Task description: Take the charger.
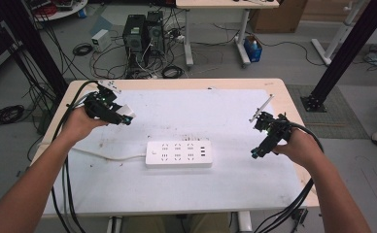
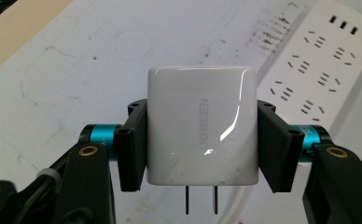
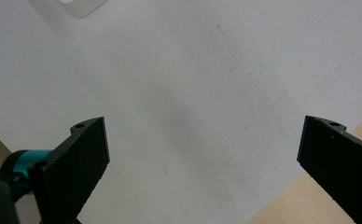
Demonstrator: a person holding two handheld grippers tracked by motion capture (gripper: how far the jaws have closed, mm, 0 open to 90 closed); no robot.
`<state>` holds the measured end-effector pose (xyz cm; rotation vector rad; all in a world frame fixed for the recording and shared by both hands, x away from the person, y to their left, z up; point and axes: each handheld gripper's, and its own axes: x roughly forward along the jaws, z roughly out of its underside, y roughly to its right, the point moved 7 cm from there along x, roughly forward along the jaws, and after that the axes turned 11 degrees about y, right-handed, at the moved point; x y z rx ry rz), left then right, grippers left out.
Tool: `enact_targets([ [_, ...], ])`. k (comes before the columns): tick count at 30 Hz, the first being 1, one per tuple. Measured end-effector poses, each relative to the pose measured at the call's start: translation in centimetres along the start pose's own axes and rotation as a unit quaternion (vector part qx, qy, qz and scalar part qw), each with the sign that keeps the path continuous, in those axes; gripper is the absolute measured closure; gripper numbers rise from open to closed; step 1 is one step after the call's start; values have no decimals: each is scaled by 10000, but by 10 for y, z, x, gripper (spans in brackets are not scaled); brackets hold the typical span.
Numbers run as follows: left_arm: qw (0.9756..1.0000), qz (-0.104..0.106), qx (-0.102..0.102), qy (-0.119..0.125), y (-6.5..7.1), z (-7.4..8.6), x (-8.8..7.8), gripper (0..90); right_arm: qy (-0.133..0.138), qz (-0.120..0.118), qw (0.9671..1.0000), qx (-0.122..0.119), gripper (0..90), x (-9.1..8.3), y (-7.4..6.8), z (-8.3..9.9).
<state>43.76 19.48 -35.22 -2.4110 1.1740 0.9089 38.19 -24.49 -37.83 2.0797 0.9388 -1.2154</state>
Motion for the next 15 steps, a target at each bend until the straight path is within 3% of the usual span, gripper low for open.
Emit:
enact_targets([
  [2, 10000, 37, 67, -16, 10, 3, -10, 426, 37, 5, 10000, -34, 14, -1, -2, 0],
  [7, 9999, 26, 137, -44, 20, 8, -23, 426, 117, -9, 9999, -30, 14, -2, -7, 0],
  [15, 9998, 70, 180, -82, 31, 16, -28, 425, 198, -22, 9998, -80, 14, -4, -13, 0],
])
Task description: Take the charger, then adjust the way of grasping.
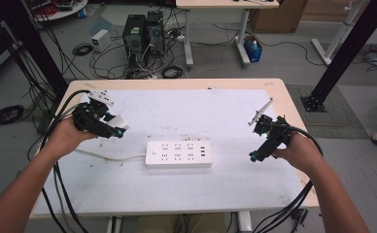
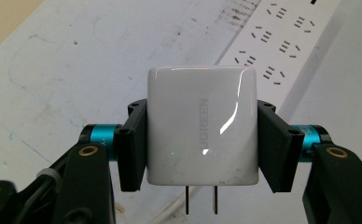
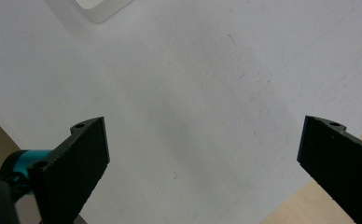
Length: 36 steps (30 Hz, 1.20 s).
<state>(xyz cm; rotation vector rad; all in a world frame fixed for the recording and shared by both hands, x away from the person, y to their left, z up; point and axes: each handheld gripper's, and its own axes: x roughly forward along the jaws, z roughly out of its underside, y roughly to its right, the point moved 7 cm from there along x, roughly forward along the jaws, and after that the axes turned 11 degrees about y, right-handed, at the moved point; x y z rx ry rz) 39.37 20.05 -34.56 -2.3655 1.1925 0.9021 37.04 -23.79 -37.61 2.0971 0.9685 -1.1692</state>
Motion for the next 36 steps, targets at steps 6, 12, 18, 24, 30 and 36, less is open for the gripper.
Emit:
enact_targets([
  [6, 10000, 89, 32, 19, 8, 2, -1, 425, 29, -29, 10000, -53, 14, 0, -3, -3],
  [12, 9998, 99, 177, 39, 12, -4, -5, 425, 70, -31, 10000, -52, 14, 1, -8, -10],
  [18, 9988, 284, 401, 40, 18, -11, -4, 425, 221, -33, 9997, 117, 14, -1, -10, -15],
  [24, 9980, 357, 512, 72, 24, -21, 1, 425, 345, -41, 9989, 317, 15, -1, -10, -18],
  [30, 9967, 475, 656, 67, 31, -29, 8, 425, 486, -191, 9965, 650, 15, 3, -14, -18],
  [36, 9945, 655, 812, -42, 39, -33, 15, 425, 630, -415, 9914, 1071, 15, 6, -16, -19],
])
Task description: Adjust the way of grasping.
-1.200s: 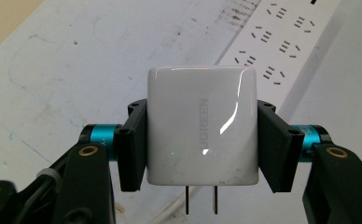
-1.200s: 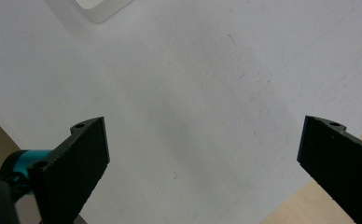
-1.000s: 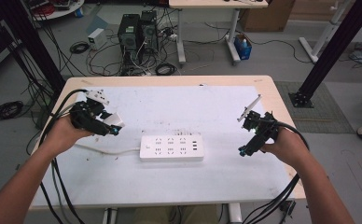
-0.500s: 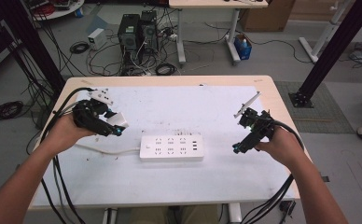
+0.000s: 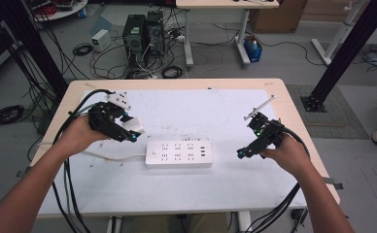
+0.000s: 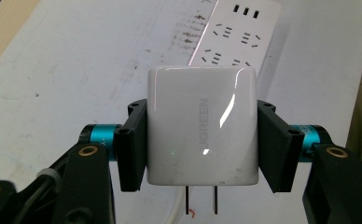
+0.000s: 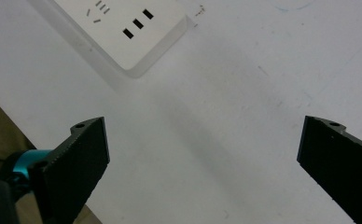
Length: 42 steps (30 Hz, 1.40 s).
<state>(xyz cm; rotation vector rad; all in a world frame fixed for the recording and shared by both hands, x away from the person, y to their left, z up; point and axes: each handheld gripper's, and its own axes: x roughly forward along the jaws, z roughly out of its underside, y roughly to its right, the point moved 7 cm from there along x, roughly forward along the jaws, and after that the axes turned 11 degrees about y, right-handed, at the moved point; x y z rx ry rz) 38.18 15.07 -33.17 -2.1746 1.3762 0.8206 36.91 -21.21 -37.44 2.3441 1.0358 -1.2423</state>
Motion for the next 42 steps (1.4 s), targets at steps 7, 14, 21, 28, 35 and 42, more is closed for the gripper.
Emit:
enact_targets([
  [7, 10000, 47, 64, 2, 3, -4, 6, 425, 193, -235, 9984, 478, 17, 4, -2, -1],
  [14, 9996, 137, 204, 99, 10, -11, 14, 425, 439, -502, 9923, 1045, 19, 5, -2, 3],
  [21, 9990, 293, 320, 57, 17, -17, 24, 425, 613, -856, 9817, 1588, 42, 5, -3, 7],
  [28, 9987, 337, 364, 62, 21, -22, 31, 425, 828, -1263, 9665, 2074, 41, 4, -3, 8],
  [35, 9982, 383, 453, -5, 24, -26, 38, 425, 1004, -1662, 9485, 2503, 41, 6, -7, 7],
  [42, 9974, 499, 505, 148, 32, -35, 52, 425, 1234, -1959, 9308, 2829, 41, 6, -8, 3],
])
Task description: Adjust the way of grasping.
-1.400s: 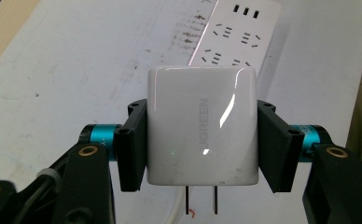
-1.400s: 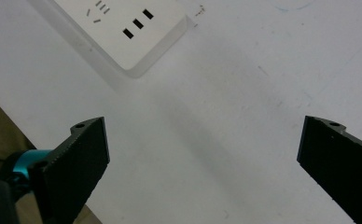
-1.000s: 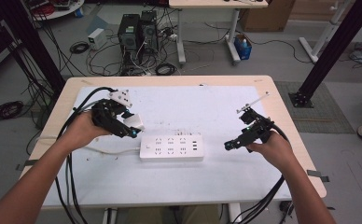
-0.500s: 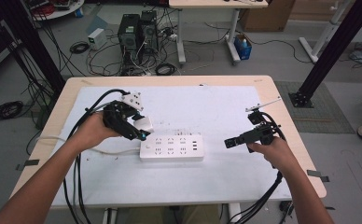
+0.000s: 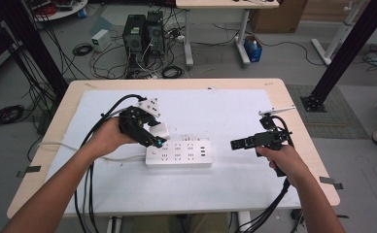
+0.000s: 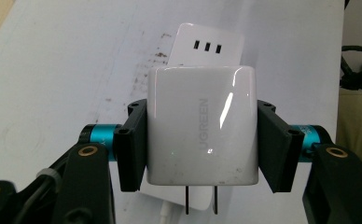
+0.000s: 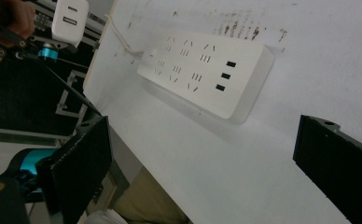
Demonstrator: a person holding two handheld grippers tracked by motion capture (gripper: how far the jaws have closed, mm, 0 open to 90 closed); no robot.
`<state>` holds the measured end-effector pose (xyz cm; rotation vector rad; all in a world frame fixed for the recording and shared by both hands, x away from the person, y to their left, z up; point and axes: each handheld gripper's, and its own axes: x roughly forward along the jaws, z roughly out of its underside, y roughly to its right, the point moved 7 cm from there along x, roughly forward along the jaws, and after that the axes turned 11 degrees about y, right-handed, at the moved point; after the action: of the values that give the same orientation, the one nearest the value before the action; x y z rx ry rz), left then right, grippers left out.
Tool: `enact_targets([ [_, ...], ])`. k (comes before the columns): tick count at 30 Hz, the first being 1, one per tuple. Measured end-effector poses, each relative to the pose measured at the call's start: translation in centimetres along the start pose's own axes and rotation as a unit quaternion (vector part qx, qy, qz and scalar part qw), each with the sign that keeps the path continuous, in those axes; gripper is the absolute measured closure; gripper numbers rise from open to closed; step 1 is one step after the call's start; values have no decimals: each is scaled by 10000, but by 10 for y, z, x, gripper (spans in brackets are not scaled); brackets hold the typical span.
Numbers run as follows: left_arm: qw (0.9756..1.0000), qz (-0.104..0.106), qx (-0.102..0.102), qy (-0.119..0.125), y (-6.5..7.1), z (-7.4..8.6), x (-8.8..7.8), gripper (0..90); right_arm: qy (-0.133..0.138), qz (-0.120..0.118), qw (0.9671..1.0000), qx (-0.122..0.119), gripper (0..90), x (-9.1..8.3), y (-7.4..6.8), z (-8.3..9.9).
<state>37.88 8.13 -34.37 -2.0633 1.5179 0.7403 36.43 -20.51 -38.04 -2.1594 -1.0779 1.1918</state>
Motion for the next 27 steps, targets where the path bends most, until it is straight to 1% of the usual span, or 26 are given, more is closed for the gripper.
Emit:
enact_targets([
  [1, 10000, 0, 0, 0, 0, 0, 0, 425, 32, -33, 10000, 27, 41, 1, 0, 0],
  [2, 10000, 39, 16, 40, 2, -3, 4, 425, 24, -53, 10000, 63, 41, 1, 0, 0],
  [4, 10000, 58, 19, 68, 3, -4, 6, 425, 11, -83, 9999, 96, 41, 2, -1, 0],
  [5, 9999, 77, 28, 136, 5, -7, 10, 425, 25, -123, 9998, 170, 41, 3, -2, 1],
  [7, 9998, 113, 87, 135, 7, -10, 14, 425, 19, -174, 9996, 219, 41, 5, -2, 1],
  [8, 9997, 147, 83, 153, 8, -12, 17, 425, 16, -187, 9995, 257, 41, 5, -3, 1],
  [10, 9996, 173, 145, 190, 10, -15, 21, 425, 22, -213, 9995, 237, 41, 6, -3, 1],
  [12, 9994, 196, 141, 227, 12, -17, 23, 425, 61, -270, 9992, 274, 41, 7, -4, 0],
  [13, 9992, 234, 179, 270, 14, -21, 27, 425, 70, -300, 9990, 309, 41, 7, -5, 0],
  [15, 9991, 254, 196, 276, 15, -23, 29, 425, 90, -322, 9990, 287, 41, 7, -5, 0],
  [17, 9989, 309, 207, 286, 18, -26, 33, 425, 108, -351, 9988, 329, 41, 7, -7, -1],
  [18, 9988, 315, 235, 301, 18, -28, 35, 426, 116, -358, 9988, 315, 41, 8, -7, -1],
  [19, 9986, 348, 290, 290, 20, -31, 39, 426, 90, -363, 9987, 350, 41, 8, -8, -1],
  [20, 9986, 348, 290, 290, 20, -31, 39, 425, 97, -375, 9987, 328, 41, 9, -8, 0],
  [21, 9984, 374, 287, 311, 21, -32, 41, 425, 101, -397, 9985, 370, 41, 9, -9, -1],
  [25, 9979, 438, 343, 327, 24, -36, 47, 425, 113, -413, 9985, 329, 41, 10, -10, -1],
  [26, 9974, 507, 385, 331, 27, -40, 52, 426, 108, -450, 9983, 355, 41, 13, -14, -2],
  [27, 9974, 516, 387, 336, 28, -41, 53, 425, 89, -464, 9982, 359, 41, 13, -15, -2],
])
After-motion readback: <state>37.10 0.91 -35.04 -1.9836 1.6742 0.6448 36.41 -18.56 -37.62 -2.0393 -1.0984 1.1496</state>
